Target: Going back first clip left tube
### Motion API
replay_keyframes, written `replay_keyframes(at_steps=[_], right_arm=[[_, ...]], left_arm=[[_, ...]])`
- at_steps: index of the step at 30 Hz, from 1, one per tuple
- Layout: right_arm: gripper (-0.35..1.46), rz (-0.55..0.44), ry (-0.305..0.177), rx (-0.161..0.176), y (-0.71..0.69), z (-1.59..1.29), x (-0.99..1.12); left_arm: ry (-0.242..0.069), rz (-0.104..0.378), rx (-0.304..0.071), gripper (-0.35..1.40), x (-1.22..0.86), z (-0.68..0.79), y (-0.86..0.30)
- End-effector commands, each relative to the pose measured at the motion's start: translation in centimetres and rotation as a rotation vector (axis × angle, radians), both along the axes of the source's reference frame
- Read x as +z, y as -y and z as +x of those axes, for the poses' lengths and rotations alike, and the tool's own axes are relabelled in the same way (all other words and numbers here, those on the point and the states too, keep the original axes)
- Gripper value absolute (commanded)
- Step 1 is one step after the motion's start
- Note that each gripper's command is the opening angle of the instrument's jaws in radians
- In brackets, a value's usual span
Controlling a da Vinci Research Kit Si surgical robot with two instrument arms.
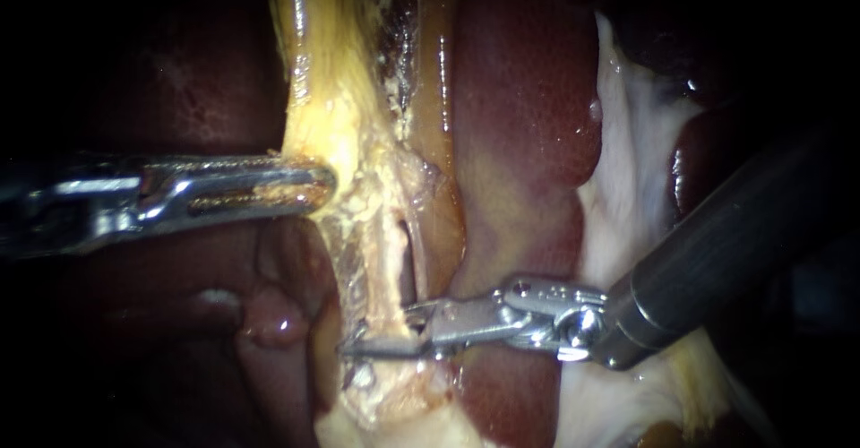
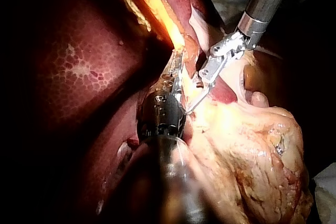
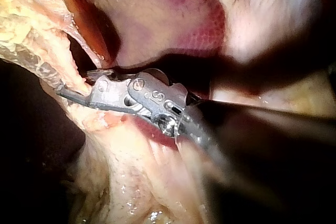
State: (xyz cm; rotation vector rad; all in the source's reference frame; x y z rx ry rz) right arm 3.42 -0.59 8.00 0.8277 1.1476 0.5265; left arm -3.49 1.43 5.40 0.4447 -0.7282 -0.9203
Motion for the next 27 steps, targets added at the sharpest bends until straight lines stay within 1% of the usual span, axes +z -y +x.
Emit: replay_keyframes(at_steps=[1,3,4,5,6,7,9,14,18,20,24,26,27], right_arm=[[-0.35,0.0,-0.001,-0.001,0.0,0.0,0.0],[-0.33,0.0,-0.001,-0.001,0.0,0.0,0.0],[-0.1,0.0,0.002,-0.002,-0.01,0.0,0.0],[0.02,0.001,-0.005,0.003,-0.02,0.0,0.0],[0.24,0.003,-0.016,0.014,-0.03,0.0,0.0],[0.4,0.011,-0.024,0.022,-0.04,0.0,0.0],[0.51,-0.002,-0.042,0.027,-0.07,-0.01,0.0],[0.58,-0.06,-0.065,0.014,-0.1,-0.06,0.0],[0.6,-0.107,-0.075,0.017,-0.12,-0.13,-0.01],[0.6,-0.127,-0.082,0.012,-0.15,-0.19,-0.02],[0.6,-0.171,-0.093,0.01,-0.26,-0.38,-0.12],[0.6,-0.204,-0.102,0.008,-0.35,-0.49,-0.21],[0.6,-0.222,-0.105,0.01,-0.41,-0.58,-0.29]], left_arm=[[0.001,0.0,0.0,-0.35,0.0,0.0,0.0],[0.001,0.0,0.0,-0.35,0.0,0.0,0.0],[0.001,0.0,0.0,-0.35,0.0,0.01,0.0],[0.001,0.0,0.0,-0.35,0.0,0.01,0.0],[0.001,0.0,0.0,-0.35,0.0,0.01,0.0],[0.001,0.0,0.0,-0.35,0.01,0.01,-0.01],[0.001,0.0,0.001,-0.35,0.01,0.01,-0.01],[-0.001,-0.002,-0.001,-0.35,0.01,0.02,-0.01],[-0.001,-0.002,0.0,-0.35,0.02,0.03,-0.01],[-0.001,-0.002,0.0,-0.35,0.02,0.03,-0.01],[-0.002,-0.003,-0.002,-0.35,0.02,0.04,-0.01],[-0.002,-0.003,-0.001,-0.35,0.02,0.04,-0.01],[-0.002,-0.003,-0.001,-0.35,0.03,0.05,-0.01]])
